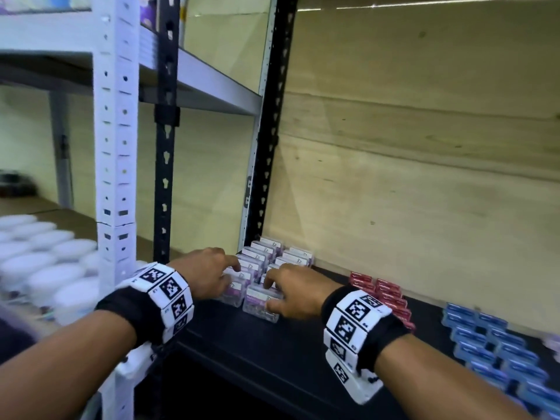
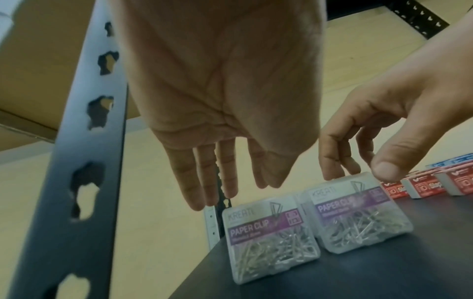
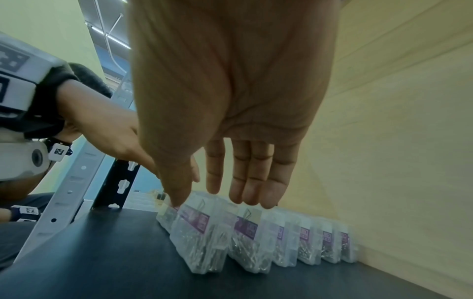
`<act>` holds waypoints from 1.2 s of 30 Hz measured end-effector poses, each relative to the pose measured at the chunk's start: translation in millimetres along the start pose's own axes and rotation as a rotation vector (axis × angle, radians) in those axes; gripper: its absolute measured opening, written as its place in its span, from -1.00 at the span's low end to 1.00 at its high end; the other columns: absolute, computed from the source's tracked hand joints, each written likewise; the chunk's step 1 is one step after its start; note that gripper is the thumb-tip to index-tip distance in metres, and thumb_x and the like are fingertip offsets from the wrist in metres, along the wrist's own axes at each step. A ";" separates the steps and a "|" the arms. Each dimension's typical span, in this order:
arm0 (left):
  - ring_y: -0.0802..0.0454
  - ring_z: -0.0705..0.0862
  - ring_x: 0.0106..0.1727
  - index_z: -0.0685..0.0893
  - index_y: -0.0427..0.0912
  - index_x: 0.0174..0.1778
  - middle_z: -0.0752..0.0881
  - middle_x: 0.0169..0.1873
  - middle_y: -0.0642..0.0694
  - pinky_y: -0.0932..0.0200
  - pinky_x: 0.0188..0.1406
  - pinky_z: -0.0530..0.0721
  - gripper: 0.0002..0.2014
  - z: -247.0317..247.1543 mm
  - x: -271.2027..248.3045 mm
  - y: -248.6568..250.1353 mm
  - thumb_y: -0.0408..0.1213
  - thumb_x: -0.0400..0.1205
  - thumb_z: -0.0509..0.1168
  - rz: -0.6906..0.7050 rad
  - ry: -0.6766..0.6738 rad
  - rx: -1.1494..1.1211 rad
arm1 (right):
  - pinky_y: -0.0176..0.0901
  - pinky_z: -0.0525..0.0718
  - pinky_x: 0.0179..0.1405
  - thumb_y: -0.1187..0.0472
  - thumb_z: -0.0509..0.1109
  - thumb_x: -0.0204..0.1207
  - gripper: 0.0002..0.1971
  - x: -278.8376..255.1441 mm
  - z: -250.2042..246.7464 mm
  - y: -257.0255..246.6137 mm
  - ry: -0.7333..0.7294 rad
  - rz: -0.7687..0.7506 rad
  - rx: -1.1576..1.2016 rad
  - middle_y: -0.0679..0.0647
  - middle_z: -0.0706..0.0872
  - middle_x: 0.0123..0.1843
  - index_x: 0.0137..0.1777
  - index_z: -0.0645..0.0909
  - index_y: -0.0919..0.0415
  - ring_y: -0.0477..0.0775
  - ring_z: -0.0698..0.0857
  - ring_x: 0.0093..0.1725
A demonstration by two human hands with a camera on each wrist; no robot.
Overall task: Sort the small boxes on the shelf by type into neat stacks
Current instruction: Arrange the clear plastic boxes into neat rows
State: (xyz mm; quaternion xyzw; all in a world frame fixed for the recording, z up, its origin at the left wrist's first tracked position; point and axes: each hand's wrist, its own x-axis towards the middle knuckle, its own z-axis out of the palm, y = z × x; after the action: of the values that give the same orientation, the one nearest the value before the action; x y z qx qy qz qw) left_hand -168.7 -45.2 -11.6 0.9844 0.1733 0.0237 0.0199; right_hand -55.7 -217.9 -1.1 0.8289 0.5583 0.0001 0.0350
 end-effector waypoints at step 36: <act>0.23 0.67 0.08 0.72 0.11 0.22 0.73 0.16 0.16 0.25 0.13 0.59 -0.79 0.5 -24.8 50.4 -0.06 0.70 0.29 0.154 -0.046 -0.259 | -0.30 0.50 -0.24 -0.04 0.53 0.51 -0.65 -59.2 -12.4 19.0 -0.121 0.053 0.224 -0.14 0.69 -0.06 0.24 0.64 0.03 -0.11 0.64 -0.10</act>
State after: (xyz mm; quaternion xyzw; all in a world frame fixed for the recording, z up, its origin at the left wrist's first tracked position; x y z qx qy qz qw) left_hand -174.9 -101.0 -10.7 0.9843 0.0921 0.0249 0.1487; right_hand -60.9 -279.1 14.7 0.8406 0.5296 -0.1110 -0.0241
